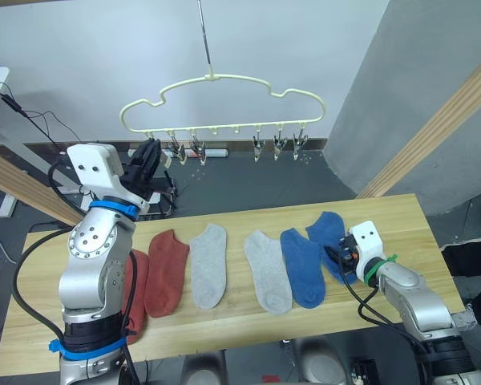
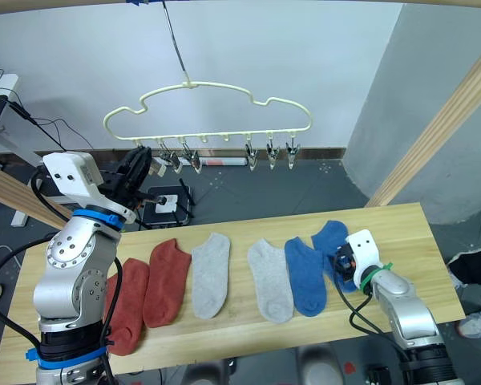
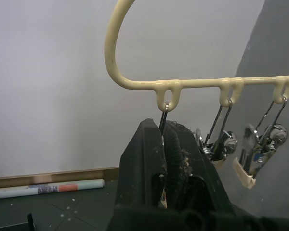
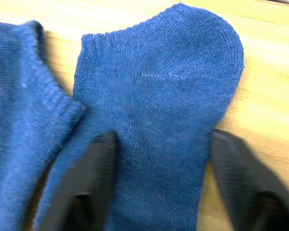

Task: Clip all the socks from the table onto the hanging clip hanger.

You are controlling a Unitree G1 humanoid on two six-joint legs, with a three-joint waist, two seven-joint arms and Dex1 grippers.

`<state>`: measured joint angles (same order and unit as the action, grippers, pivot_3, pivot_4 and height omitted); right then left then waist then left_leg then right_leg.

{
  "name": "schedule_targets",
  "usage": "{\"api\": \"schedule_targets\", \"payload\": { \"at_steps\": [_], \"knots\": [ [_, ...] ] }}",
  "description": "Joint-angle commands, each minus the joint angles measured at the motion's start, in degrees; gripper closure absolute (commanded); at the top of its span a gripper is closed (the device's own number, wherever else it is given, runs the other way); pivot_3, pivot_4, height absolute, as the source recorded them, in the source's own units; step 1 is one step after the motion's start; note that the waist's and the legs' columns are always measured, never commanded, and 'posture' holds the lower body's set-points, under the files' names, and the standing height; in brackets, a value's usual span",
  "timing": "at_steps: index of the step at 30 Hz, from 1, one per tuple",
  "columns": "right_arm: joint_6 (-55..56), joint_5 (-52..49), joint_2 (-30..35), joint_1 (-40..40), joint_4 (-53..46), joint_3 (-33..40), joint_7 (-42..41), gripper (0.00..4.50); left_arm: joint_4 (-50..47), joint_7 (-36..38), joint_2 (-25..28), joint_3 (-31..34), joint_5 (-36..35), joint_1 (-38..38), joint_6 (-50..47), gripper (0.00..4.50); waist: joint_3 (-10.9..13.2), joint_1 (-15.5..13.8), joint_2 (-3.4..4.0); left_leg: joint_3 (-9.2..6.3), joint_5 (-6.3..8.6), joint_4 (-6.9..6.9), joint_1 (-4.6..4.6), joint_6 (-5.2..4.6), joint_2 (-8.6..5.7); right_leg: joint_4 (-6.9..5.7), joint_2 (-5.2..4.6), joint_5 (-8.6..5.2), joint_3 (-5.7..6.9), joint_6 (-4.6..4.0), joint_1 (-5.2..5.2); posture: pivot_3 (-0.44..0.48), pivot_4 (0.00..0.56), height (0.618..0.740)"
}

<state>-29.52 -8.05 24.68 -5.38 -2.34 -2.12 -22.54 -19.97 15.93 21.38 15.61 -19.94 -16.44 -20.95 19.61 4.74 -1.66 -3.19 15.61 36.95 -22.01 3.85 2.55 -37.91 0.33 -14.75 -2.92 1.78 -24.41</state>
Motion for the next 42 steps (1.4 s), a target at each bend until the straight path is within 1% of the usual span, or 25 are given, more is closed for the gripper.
{"api": "schedule_targets", "payload": {
  "at_steps": [1, 5, 6, 9, 13, 14, 16, 19, 21, 22, 25, 29, 33, 35, 41, 42],
  "knots": [
    [-0.5, 1.0, 0.3, 1.6, 1.0, 0.2, 0.0, 3.01, -3.2, 1.2, 1.2, 0.8, -1.8, 0.8, -0.7, 4.50, 0.0, 0.0, 0.00, 0.00, 0.00, 0.00, 0.00, 0.00, 0.00, 0.00, 0.00, 0.00, 0.00, 0.00, 0.00, -0.122, 0.363, 0.740],
    [0.9, 1.7, 0.7, 2.1, 0.2, 0.5, 0.1, 4.44, -4.2, 3.4, 2.5, 1.2, -5.2, 1.4, -3.7, 4.50, 0.0, 0.0, 0.00, 0.00, 0.00, 0.01, 0.00, 0.01, 0.00, -0.01, 0.00, 0.00, 0.00, 0.01, 0.00, -0.124, 0.356, 0.740],
    [1.8, 1.7, 1.0, 2.1, -0.6, 0.7, -0.1, 4.49, -4.9, 4.1, 3.1, 1.5, -6.8, 1.7, -5.0, 4.50, 0.0, 0.0, 0.00, 0.00, -0.01, 0.01, 0.00, 0.02, 0.00, -0.01, 0.00, 0.00, 0.00, 0.01, 0.00, -0.123, 0.355, 0.740],
    [4.8, 1.8, 2.6, 2.1, -3.4, 1.1, -1.8, 4.49, -6.7, 6.0, 4.5, 2.2, -10.7, 2.4, -7.7, 4.50, 0.0, 0.0, 0.06, 0.01, -0.01, 0.00, 0.00, 0.04, 0.00, 0.00, 0.00, 0.00, -0.01, 0.02, 0.00, -0.115, 0.351, 0.740],
    [5.5, -1.0, 3.8, 0.9, -8.6, 2.5, -5.4, 4.49, -7.2, 5.9, 5.2, 2.9, -13.4, 2.0, -9.7, 4.50, 0.1, 0.0, 0.07, 0.03, 0.00, 0.00, -0.01, 0.07, -0.01, 0.01, -0.01, -0.02, -0.02, 0.05, -0.01, -0.104, 0.347, 0.740],
    [5.4, -2.5, 5.0, 0.8, -12.7, 1.7, -8.4, 4.49, -7.2, 5.1, 5.0, 3.6, -14.6, 1.2, -10.9, 4.50, 0.1, 0.1, 0.07, 0.03, 0.00, 0.00, -0.01, 0.08, 0.00, 0.01, 0.00, -0.02, -0.03, 0.05, -0.02, -0.104, 0.347, 0.740],
    [5.2, -4.0, 6.4, 0.8, -17.5, 0.4, -11.8, 4.49, -7.2, 4.1, 4.9, 4.4, -16.3, 0.4, -12.3, 4.50, 0.2, 0.0, 0.09, 0.03, 0.00, 0.00, -0.01, 0.08, 0.00, -0.01, 0.00, -0.02, -0.03, 0.05, -0.04, -0.103, 0.347, 0.740],
    [4.8, -5.0, 6.1, 0.5, -22.5, -2.8, -14.0, 4.49, -7.3, 3.0, 5.1, 5.4, -18.8, -0.6, -14.5, 4.50, 0.2, 0.0, 0.05, -0.02, 0.00, 0.00, -0.03, 0.09, 0.01, 0.00, 0.02, -0.02, 0.02, 0.05, -0.04, -0.108, 0.344, 0.740],
    [7.2, -2.8, 4.0, -2.4, -24.2, -9.7, -15.3, 4.49, -7.3, 2.1, 5.1, 6.0, -21.3, -1.7, -16.6, 4.50, 0.3, 0.0, 0.01, -0.03, 0.01, -0.01, -0.04, 0.11, 0.02, 0.01, 0.01, -0.02, 0.03, 0.05, -0.04, -0.110, 0.343, 0.740],
    [7.9, -2.1, 3.1, -3.5, -24.4, -11.9, -15.5, 4.49, -7.3, 1.6, 5.0, 6.2, -22.3, -2.1, -17.4, 4.50, 0.3, 0.1, -0.05, -0.04, 0.00, -0.01, -0.04, 0.14, 0.02, 0.01, 0.01, -0.02, 0.03, 0.05, -0.04, -0.110, 0.343, 0.740],
    [8.1, -1.3, -0.2, -5.9, -24.0, -16.1, -15.4, 4.49, -7.3, 1.1, 5.3, 6.2, -24.0, -2.9, -18.9, 4.50, 0.3, 0.0, -0.05, -0.04, -0.13, 0.01, -0.20, 0.39, 0.01, -0.05, 0.00, -0.02, 0.03, 0.05, -0.22, -0.110, 0.340, 0.740],
    [9.8, 0.9, -5.5, -9.6, -20.1, -21.5, -14.5, 4.49, -6.7, 0.4, 5.3, 6.5, -25.8, -3.4, -19.9, 4.50, 0.3, -0.2, -0.07, -0.14, -0.28, 0.14, -0.89, 0.67, -0.02, -0.13, -0.10, 0.16, 0.17, -0.07, -0.85, -0.118, 0.336, 0.740],
    [9.8, 0.7, -9.6, -12.1, -17.0, -22.5, -14.1, 4.49, -7.0, 0.4, 5.6, 6.2, -26.7, -3.3, -20.1, 4.50, 0.3, -0.2, -0.07, -0.20, -0.28, 0.11, -0.90, 0.68, -0.04, -0.17, -0.17, 0.22, 0.25, -0.18, -0.87, -0.119, 0.331, 0.740],
    [11.0, 1.2, -12.0, -14.0, -13.7, -23.9, -14.3, 4.49, -7.2, 0.1, 5.4, 6.1, -27.4, -3.3, -20.3, 4.50, 0.3, -0.2, -0.08, -0.23, -0.28, 0.11, -0.91, 0.68, -0.07, -0.18, -0.23, 0.23, 0.29, -0.19, -0.86, -0.114, 0.328, 0.740],
    [12.9, 1.8, -15.8, -16.9, -7.8, -24.7, -15.2, 4.49, -7.8, -1.1, 5.3, 6.1, -28.9, -3.1, -20.7, 4.50, 0.3, -0.1, -0.10, -0.26, -0.28, 0.12, -0.91, 0.68, -0.08, -0.23, -0.26, 0.25, 0.34, -0.22, -0.87, -0.114, 0.328, 0.740],
    [13.3, 1.9, -16.1, -17.1, -7.1, -24.7, -15.3, 4.49, -7.9, -1.3, 5.2, 6.2, -29.2, -3.1, -20.8, 4.50, 0.3, -0.2, -0.10, -0.26, -0.28, 0.12, -0.91, 0.68, -0.08, -0.23, -0.26, 0.26, 0.34, -0.22, -0.86, -0.099, 0.324, 0.740]
  ]
}}
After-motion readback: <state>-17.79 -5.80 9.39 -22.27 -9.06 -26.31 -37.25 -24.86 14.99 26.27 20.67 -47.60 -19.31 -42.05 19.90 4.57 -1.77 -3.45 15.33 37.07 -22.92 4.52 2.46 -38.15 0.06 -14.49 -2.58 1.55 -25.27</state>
